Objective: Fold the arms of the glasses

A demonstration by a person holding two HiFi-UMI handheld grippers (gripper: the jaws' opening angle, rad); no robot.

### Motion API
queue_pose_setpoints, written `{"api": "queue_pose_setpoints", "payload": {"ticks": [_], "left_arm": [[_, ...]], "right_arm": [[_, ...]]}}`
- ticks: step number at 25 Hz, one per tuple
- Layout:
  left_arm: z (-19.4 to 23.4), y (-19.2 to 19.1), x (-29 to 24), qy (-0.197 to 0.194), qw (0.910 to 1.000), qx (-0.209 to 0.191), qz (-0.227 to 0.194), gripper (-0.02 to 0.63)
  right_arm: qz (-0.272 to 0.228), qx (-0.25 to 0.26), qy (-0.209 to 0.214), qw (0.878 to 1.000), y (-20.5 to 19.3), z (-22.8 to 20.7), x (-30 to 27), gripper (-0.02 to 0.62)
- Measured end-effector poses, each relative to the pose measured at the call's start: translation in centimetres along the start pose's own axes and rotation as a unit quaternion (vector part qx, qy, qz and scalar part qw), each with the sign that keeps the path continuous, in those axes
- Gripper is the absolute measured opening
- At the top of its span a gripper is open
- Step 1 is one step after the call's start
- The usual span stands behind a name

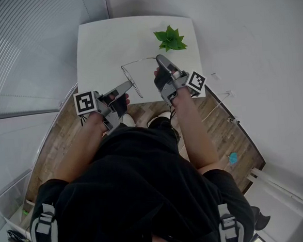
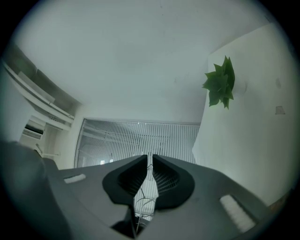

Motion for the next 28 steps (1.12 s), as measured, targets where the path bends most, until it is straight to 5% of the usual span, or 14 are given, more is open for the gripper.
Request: {"api": "queue_pose_setpoints", "payload": {"ticks": [28], "left_arm": [[-1.5, 1.5, 0.8, 0.014, 0.997, -0.021, -0.073, 0.012]], "right_arm": [[0.066, -0.018, 0.03, 0.997, -4.8, 1.2, 1.6, 0.044]]}}
Point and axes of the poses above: the fingertips, and each gripper's own axes: x backward along the fingers, z to its left, y out of its top, the point moved 5 cm from there along x, backward along the fingers, and after that the axes turned 5 degrees about -y, right-handed, at the moved point
